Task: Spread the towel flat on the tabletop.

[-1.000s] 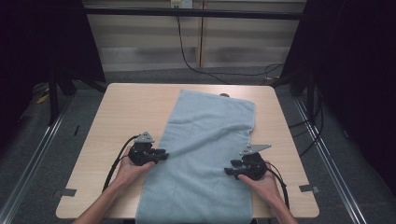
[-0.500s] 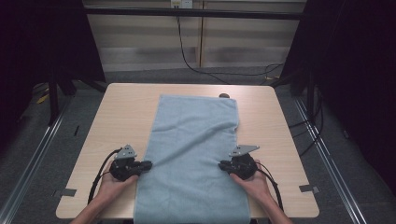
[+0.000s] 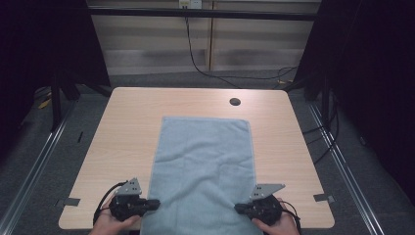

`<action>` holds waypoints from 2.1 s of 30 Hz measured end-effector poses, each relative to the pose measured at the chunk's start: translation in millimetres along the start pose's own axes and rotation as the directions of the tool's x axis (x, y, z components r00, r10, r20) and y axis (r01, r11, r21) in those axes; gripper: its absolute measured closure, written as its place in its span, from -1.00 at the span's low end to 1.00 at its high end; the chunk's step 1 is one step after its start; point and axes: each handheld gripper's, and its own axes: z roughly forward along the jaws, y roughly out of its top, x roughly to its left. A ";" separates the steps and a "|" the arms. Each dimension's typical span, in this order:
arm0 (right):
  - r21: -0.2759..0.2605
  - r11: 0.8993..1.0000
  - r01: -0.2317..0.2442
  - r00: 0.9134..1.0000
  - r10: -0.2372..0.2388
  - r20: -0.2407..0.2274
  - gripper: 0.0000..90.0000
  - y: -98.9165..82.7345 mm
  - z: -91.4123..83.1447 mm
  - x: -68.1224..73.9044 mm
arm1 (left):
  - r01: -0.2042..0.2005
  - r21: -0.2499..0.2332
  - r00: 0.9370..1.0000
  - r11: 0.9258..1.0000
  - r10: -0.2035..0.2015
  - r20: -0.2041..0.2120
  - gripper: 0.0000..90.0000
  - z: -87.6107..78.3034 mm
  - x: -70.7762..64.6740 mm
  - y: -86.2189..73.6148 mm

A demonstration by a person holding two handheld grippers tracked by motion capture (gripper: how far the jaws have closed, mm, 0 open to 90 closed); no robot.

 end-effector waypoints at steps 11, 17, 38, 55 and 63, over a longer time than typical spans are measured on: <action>-0.156 0.985 -0.077 0.995 0.087 0.052 0.56 35.2 -9.2 -54.5 | 0.066 -0.116 0.995 0.991 -0.074 -0.061 0.58 10.1 57.9 48.2; -0.141 0.986 -0.094 0.981 0.116 0.154 0.14 68.3 18.0 -98.6 | 0.107 -0.149 0.987 0.983 -0.123 -0.104 0.55 28.6 92.0 72.5; -0.063 0.997 -0.035 0.975 0.048 0.218 0.83 60.5 42.2 -97.2 | -0.012 -0.071 0.984 0.997 -0.001 -0.176 0.77 47.2 97.3 69.1; -0.053 0.997 -0.049 0.995 0.053 0.079 0.80 20.3 14.3 -44.2 | 0.019 -0.064 0.998 0.998 -0.023 -0.055 0.76 22.2 48.9 29.6; -0.059 0.997 -0.051 0.999 0.051 0.012 0.28 9.8 3.2 -23.5 | 0.021 -0.054 0.999 0.998 -0.023 -0.026 0.47 3.2 26.2 11.6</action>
